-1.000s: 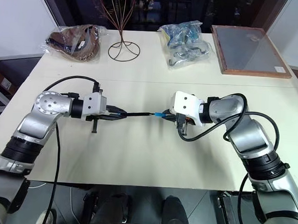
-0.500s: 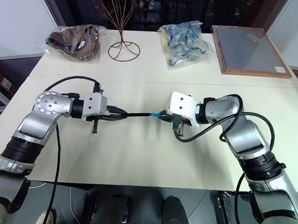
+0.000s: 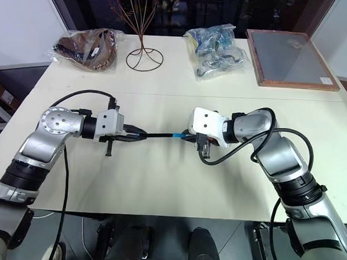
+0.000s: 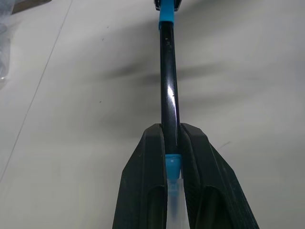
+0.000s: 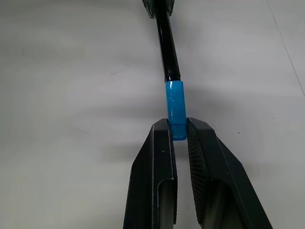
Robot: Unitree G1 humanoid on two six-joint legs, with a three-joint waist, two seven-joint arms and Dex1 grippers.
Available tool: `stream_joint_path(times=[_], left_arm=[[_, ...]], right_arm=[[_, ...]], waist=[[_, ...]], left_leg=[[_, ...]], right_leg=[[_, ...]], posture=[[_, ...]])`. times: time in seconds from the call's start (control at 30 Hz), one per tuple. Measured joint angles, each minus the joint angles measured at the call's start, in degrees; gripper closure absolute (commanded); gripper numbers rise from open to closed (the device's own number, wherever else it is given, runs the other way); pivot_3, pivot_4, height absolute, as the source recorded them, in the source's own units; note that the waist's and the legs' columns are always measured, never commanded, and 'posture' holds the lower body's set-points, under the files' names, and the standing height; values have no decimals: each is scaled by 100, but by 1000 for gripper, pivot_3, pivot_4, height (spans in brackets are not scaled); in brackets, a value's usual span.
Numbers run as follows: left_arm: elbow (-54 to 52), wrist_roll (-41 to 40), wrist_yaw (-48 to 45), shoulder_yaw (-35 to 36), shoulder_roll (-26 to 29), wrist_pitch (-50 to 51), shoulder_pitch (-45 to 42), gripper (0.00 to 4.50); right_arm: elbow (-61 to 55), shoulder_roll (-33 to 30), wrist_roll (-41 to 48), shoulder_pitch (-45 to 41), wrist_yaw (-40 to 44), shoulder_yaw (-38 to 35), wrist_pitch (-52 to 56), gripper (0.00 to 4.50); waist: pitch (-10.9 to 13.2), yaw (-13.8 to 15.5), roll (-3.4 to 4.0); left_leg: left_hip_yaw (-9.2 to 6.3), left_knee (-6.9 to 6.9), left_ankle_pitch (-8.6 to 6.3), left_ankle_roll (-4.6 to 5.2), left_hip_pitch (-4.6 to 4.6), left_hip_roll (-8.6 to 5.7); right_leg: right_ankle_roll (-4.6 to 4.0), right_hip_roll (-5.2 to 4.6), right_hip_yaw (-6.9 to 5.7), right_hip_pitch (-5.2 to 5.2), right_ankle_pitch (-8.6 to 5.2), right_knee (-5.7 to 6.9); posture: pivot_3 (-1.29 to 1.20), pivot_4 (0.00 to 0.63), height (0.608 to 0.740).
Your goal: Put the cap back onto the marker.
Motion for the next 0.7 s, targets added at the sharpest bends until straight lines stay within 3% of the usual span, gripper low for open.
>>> stream_joint_path(times=[0.7], left_arm=[[118,231,-81,15,-128,-446,-14,4500]], right_arm=[[-135,89,79,5,134,-9,466,4430]], waist=[[0,-1,0]], left_leg=[[-1,0,0,0,0,0]], right_leg=[[0,0,0,0,0,0]], posture=[[0,150,740]])
